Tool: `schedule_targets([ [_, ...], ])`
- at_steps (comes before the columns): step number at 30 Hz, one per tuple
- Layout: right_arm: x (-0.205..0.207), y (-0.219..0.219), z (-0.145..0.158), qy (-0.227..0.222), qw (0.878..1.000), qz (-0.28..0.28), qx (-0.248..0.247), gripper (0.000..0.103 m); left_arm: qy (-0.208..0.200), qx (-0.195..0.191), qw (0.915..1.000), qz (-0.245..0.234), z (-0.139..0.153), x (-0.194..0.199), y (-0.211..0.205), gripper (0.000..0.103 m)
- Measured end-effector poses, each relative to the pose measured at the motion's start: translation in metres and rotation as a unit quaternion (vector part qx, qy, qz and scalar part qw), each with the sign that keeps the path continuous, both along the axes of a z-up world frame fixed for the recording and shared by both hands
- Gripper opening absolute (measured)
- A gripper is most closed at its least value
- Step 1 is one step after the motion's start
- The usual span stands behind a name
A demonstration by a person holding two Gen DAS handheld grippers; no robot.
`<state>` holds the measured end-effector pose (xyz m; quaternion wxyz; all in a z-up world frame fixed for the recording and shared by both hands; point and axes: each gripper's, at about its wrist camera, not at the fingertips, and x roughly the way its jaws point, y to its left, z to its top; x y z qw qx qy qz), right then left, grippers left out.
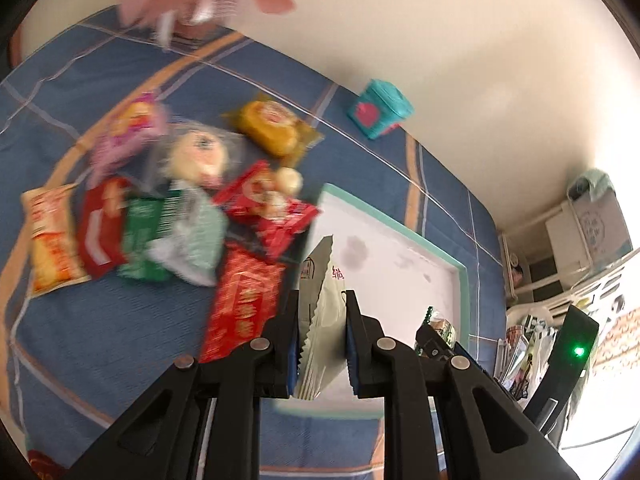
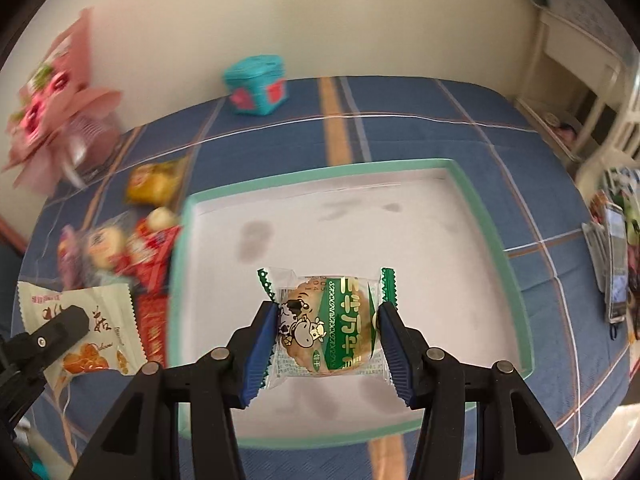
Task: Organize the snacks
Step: 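Release the cow packet in the tray while the left releases the white packet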
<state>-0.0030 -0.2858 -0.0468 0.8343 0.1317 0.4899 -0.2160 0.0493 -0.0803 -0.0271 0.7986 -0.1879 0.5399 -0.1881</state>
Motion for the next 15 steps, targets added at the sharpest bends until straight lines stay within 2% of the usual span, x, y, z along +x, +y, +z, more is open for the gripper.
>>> schedule_targets([
  [3,0.001,-0.021,-0.009,0.011,1.0,-0.029,-0.001,0.054,0.01,-0.017,0.9998,-0.01,-0.011,0.012,-0.026,0.02],
  [7,0.007,-0.044,-0.018,0.02,0.998,-0.055,-0.015,0.054,0.007,-0.016,0.9993,-0.032,-0.024,0.026,-0.057,0.02],
  [11,0.015,-0.06,-0.02,0.014,0.997,-0.068,-0.028,0.054,-0.007,-0.01,0.9982,-0.058,-0.036,0.037,-0.081,0.02],
  [15,0.025,-0.07,-0.024,0.01,0.997,-0.073,-0.032,0.054,-0.007,-0.022,0.9976,-0.065,-0.047,0.048,-0.094,0.02],
])
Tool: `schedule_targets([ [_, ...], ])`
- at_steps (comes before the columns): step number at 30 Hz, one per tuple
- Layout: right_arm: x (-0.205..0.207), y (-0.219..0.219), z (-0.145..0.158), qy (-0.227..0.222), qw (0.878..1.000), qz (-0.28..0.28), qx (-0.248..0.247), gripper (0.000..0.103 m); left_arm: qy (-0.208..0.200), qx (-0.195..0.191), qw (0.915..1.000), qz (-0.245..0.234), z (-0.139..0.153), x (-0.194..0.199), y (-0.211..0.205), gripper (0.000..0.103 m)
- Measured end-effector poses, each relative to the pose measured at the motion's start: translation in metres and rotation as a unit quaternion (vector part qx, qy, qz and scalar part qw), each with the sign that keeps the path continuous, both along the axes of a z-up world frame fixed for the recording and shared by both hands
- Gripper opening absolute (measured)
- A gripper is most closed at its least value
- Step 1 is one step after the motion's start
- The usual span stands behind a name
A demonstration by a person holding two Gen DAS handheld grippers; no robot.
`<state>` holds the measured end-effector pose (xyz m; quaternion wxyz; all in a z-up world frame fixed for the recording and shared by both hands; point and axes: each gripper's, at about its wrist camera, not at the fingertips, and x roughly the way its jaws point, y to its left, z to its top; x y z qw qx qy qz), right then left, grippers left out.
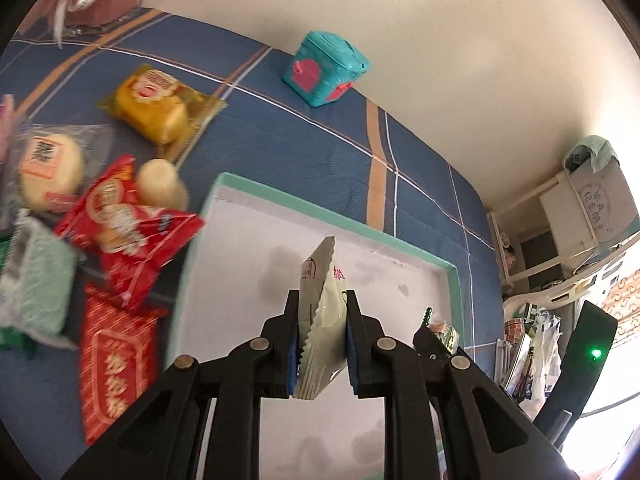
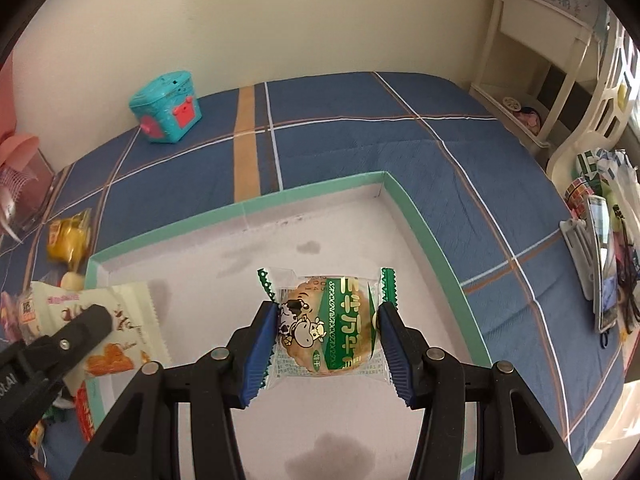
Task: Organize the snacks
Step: 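Release the cow packet in the tray while the left releases the white packet, then withdraw both open grippers from the tray back toward the snack pile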
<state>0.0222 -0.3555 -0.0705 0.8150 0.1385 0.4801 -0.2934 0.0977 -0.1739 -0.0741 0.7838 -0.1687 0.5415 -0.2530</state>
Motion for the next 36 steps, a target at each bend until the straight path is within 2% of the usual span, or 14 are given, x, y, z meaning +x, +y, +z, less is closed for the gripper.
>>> schedule_targets([
  [7,0.015,-0.01,-0.009,0.006,1.0,-0.003,-0.007,0.055,-0.003,-0.009,0.9999,-0.014,-0.013,0.013,-0.021,0.02],
  [13,0.018,-0.012,-0.016,0.011,1.0,-0.006,0.004,0.057,-0.008,0.007,0.9997,-0.022,-0.014,0.016,-0.028,0.021],
  [15,0.019,-0.011,-0.016,0.011,1.0,-0.003,0.007,0.056,-0.007,0.02,0.9995,-0.023,-0.012,0.016,-0.029,0.03],
  [25,0.011,-0.001,-0.002,0.011,1.0,0.008,0.004,0.063,-0.018,0.091,0.9949,-0.039,0.008,0.006,-0.032,0.05],
  [26,0.009,0.0,0.0,0.013,1.0,0.008,0.002,0.064,-0.022,0.1,0.994,-0.039,0.01,0.004,-0.031,0.056],
  [33,-0.006,0.007,0.004,0.019,1.0,0.009,0.019,0.065,-0.072,0.173,0.9819,-0.026,0.029,-0.01,-0.017,0.073],
  [36,-0.013,0.014,0.005,0.021,0.999,0.015,0.019,0.065,-0.092,0.2,0.9755,-0.012,0.033,-0.016,-0.006,0.075],
])
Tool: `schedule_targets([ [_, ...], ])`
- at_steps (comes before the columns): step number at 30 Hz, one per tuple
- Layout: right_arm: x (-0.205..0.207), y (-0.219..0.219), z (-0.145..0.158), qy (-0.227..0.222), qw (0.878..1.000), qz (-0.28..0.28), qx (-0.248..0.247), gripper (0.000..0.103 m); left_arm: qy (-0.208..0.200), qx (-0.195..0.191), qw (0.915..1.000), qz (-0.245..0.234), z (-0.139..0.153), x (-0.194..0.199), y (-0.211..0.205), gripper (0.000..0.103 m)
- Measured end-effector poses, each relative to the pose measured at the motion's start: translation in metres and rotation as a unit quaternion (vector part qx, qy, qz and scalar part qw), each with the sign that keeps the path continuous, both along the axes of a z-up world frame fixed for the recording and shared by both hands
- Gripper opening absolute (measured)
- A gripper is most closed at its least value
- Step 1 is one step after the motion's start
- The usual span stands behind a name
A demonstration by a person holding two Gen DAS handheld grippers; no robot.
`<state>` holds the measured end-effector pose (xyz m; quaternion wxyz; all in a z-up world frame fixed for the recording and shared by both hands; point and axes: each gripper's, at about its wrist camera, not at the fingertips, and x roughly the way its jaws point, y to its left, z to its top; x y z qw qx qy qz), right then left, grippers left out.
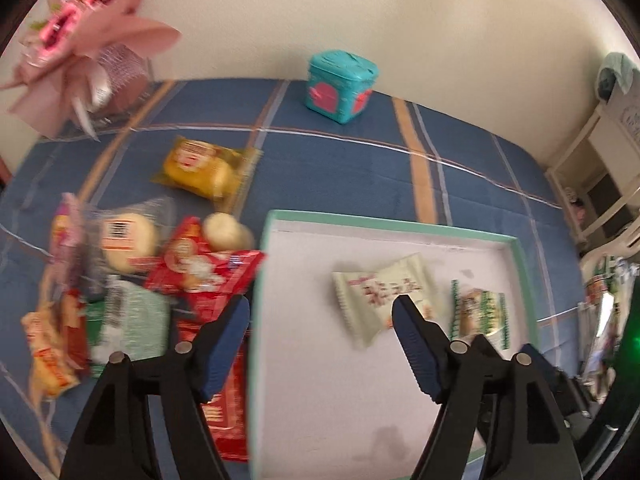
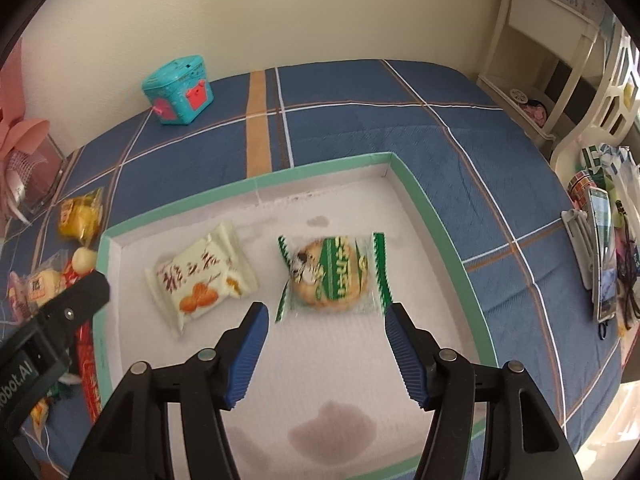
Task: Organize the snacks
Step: 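Withdraw both open grippers from the tray back toward the snack pile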
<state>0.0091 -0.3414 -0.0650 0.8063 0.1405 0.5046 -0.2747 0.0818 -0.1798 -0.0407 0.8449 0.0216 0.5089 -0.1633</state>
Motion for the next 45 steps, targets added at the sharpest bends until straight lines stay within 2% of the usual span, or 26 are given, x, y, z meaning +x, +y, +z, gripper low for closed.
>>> schedule_targets([
  [4,-0.008,0.01,0.004,-0.003,1.0,0.007,0.006,0.067,-0.024,0.035,0.9988,0.023,0.006,-0.006,0.015,0.076],
  [8,-0.015,0.019,0.007,-0.005,1.0,0.015,0.003,0.072,-0.042,0.087,0.9946,0.038,0.004,-0.01,0.021,0.076],
  [11,-0.019,0.027,0.008,-0.005,1.0,0.021,0.0,0.078,-0.048,0.1,0.9923,0.057,0.0,-0.015,0.031,0.079],
  [14,-0.022,0.034,0.008,-0.007,1.0,0.029,0.0,0.086,-0.025,0.087,0.9934,0.071,-0.005,-0.016,0.045,0.09],
  [17,-0.024,0.042,0.007,-0.006,0.999,0.035,-0.005,0.095,-0.015,0.08,0.9933,0.082,-0.006,-0.021,0.058,0.091],
  [19,-0.025,0.046,0.006,-0.006,0.999,0.037,-0.005,0.097,-0.011,0.084,0.9926,0.087,-0.007,-0.022,0.065,0.096],
  [22,-0.027,0.052,0.004,-0.006,0.999,0.039,-0.001,0.103,-0.004,0.09,0.9913,0.096,-0.011,-0.025,0.078,0.097],
  [30,-0.029,0.08,0.0,-0.012,0.998,0.055,0.01,0.103,0.021,0.076,0.9902,0.115,-0.018,-0.028,0.118,0.099],
  [34,-0.021,0.103,-0.001,-0.029,0.994,0.085,0.055,0.103,0.033,0.052,0.9881,0.141,-0.015,-0.026,0.148,0.102],
  [37,-0.009,0.128,-0.005,-0.028,0.989,0.119,0.08,0.103,0.043,0.036,0.9857,0.159,-0.013,-0.022,0.172,0.102],
  [41,0.006,0.161,-0.01,-0.025,0.983,0.16,0.089,0.103,0.052,0.049,0.9795,0.188,-0.015,-0.016,0.204,0.102],
  [45,0.018,0.188,-0.016,-0.028,0.976,0.188,0.107,0.103,0.065,0.039,0.9732,0.217,-0.018,-0.006,0.232,0.102],
])
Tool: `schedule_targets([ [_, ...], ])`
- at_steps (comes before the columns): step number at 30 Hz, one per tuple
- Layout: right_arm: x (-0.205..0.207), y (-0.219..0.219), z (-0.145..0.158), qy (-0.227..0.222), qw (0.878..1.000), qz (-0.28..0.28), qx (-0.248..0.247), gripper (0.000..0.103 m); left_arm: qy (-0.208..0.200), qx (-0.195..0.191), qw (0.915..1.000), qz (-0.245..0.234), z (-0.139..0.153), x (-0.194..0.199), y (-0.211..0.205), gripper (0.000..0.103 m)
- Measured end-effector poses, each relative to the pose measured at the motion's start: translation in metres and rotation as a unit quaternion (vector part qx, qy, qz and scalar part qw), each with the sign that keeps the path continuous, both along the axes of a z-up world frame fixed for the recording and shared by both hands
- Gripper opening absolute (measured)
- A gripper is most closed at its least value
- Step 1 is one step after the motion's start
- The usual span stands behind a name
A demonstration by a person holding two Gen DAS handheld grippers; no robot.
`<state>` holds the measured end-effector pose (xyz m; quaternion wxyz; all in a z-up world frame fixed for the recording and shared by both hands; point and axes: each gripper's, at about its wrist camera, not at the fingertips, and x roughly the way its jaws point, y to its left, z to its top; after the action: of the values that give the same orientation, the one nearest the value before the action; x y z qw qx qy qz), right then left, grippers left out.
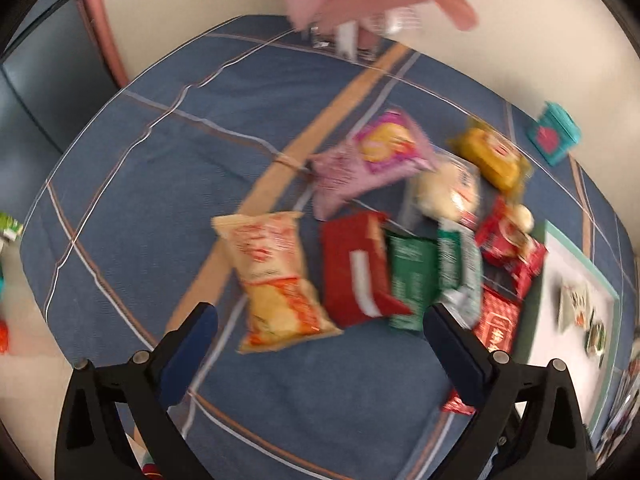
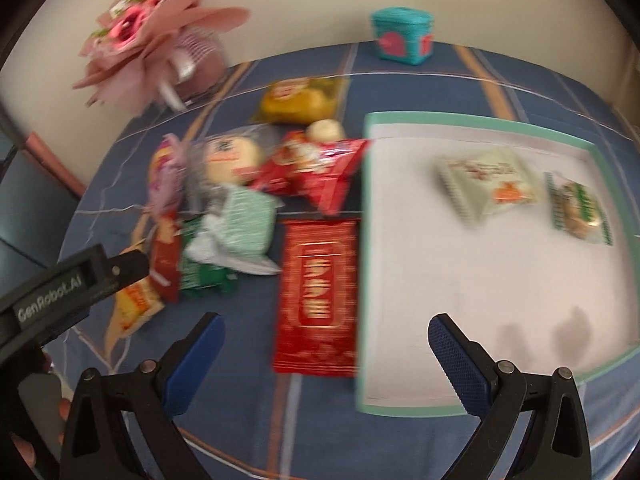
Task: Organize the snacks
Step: 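Withdraw both open grippers from the tray back toward the snack pile, then grasp the yellow Daliyuan swiss roll bag with the left gripper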
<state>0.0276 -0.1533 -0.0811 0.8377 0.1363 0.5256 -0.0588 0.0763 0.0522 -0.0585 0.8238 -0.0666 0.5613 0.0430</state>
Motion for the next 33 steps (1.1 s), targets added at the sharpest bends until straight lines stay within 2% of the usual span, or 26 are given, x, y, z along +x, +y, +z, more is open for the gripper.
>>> schedule_targets([
  [5,0.013,0.022,-0.008,-0.002,1.0,0.011,0.002,0.097,0.015,-0.006,0.9995,0.028,-0.011,0.012,0.023,0.102],
  [9,0.021,0.027,-0.009,-0.006,1.0,0.003,-0.02,0.094,0.032,-0.017,0.9986,0.039,-0.024,0.02,0.036,0.102],
  [12,0.028,0.022,-0.005,-0.024,1.0,-0.001,0.001,0.085,0.042,-0.028,0.9973,0.053,-0.031,0.025,0.042,0.102],
  [16,0.037,0.017,0.001,-0.045,0.999,-0.004,0.016,0.081,0.043,-0.028,0.9972,0.055,-0.034,0.027,0.044,0.101],
  [27,0.072,0.012,-0.018,-0.043,0.995,-0.01,0.085,0.068,0.064,-0.047,0.9952,0.057,-0.054,0.04,0.048,0.072],
  [33,0.084,0.018,-0.023,-0.046,0.994,-0.007,0.104,0.064,0.068,-0.048,0.9952,0.05,-0.06,0.049,0.046,0.063],
])
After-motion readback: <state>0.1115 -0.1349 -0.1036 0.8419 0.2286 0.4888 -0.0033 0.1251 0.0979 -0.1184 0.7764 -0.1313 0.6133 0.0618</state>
